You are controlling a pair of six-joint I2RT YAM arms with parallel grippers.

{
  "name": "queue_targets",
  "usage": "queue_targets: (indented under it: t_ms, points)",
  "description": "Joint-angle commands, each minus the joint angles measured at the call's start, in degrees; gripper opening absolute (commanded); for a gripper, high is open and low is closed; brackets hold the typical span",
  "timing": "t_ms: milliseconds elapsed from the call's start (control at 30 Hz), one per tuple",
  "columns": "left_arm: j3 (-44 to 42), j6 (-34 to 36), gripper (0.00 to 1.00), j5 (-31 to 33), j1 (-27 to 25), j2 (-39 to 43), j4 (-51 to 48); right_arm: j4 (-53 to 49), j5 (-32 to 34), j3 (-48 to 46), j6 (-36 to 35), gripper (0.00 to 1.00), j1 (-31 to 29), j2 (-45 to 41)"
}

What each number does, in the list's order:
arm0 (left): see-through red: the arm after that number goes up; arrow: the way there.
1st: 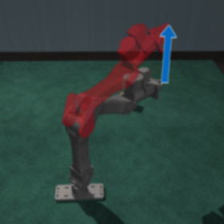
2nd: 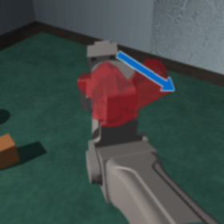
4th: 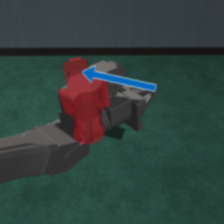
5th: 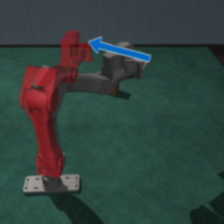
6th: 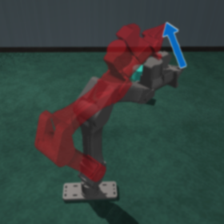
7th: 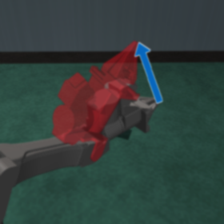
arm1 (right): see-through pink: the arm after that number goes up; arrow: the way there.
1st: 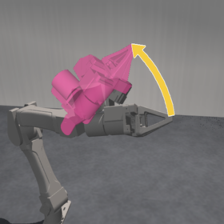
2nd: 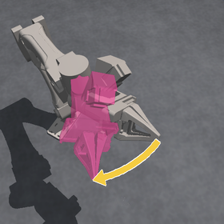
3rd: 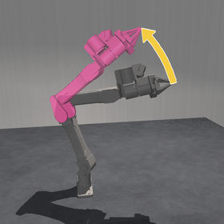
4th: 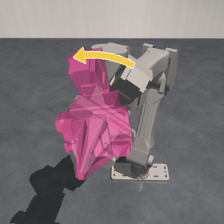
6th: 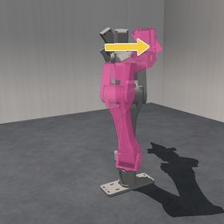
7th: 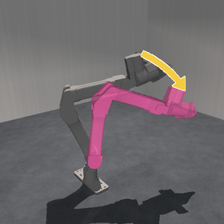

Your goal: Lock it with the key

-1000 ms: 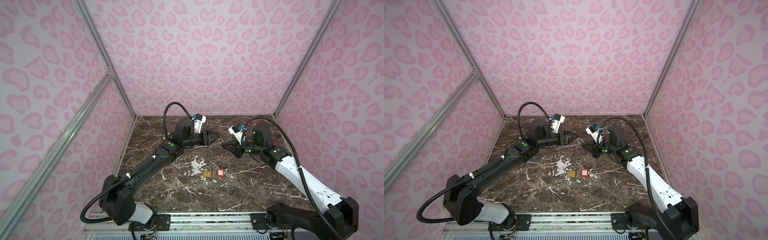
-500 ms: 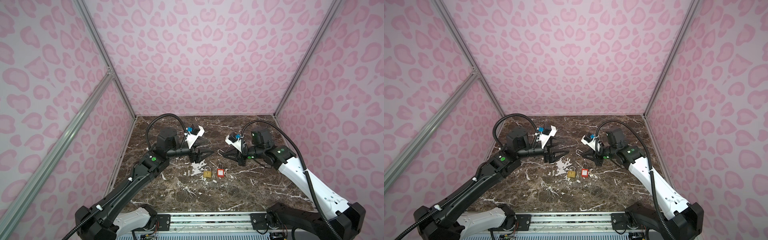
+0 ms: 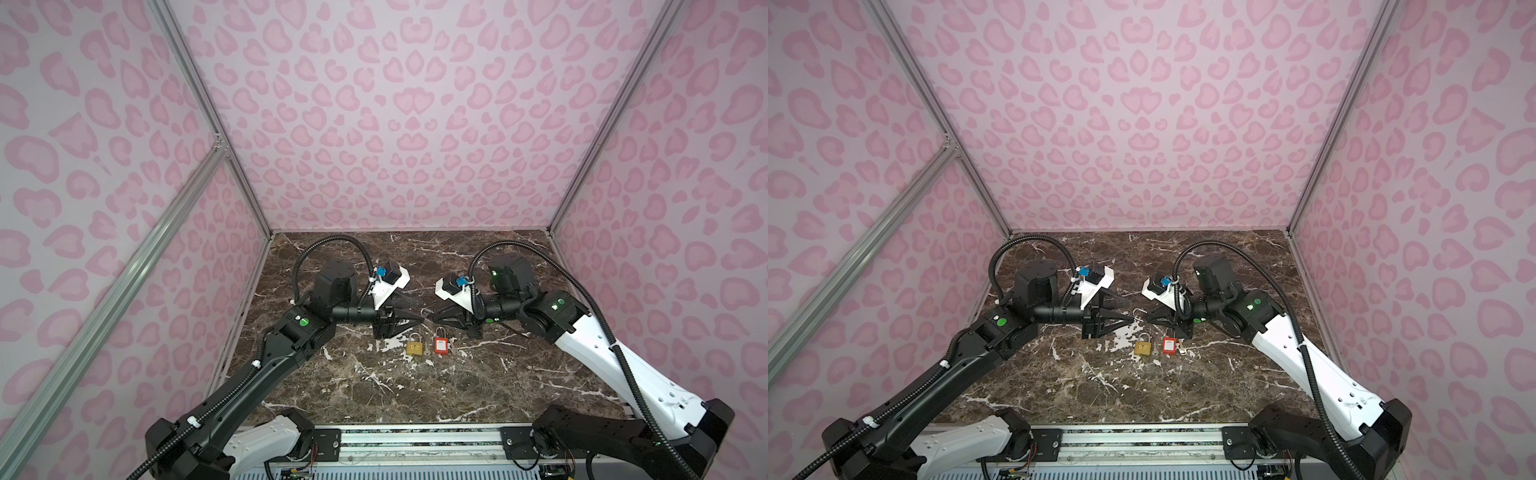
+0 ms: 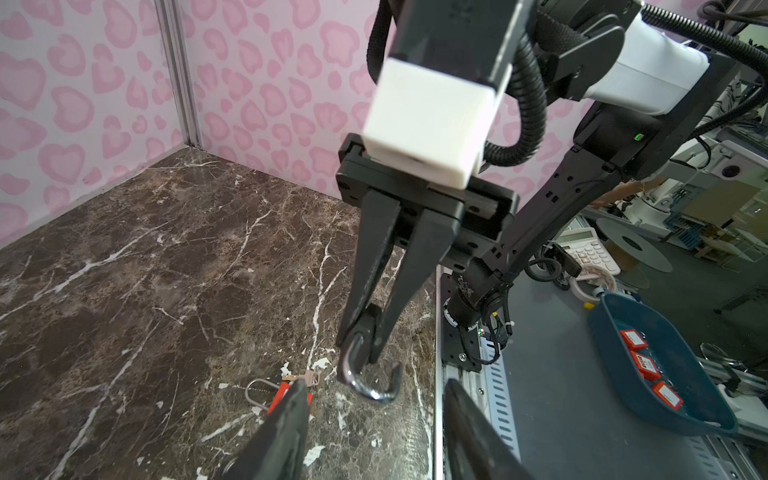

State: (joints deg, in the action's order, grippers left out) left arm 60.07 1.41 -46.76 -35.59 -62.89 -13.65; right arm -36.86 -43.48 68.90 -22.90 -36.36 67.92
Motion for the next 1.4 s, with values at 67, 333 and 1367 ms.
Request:
queue_targets:
  t_ms: [67, 333, 1367]
  points:
    - [0.1, -1.1, 0.40, 0.0, 0.1, -0.9, 0.2, 1.4, -0.2, 0.7, 1.1, 0.00, -0.8, 0.7]
    - [0.2, 0.7, 0.18, 3.5, 0.1, -0.8, -1.4, -0.2, -1.1, 2.4, 1.4, 0.00, -1.0, 0.9]
    - [-1.2, 1.5, 0.04, 3.9, 0.0, 1.2, -0.9, 0.1, -19.1, 5.2, 6.8, 0.00, 2.0, 2.0]
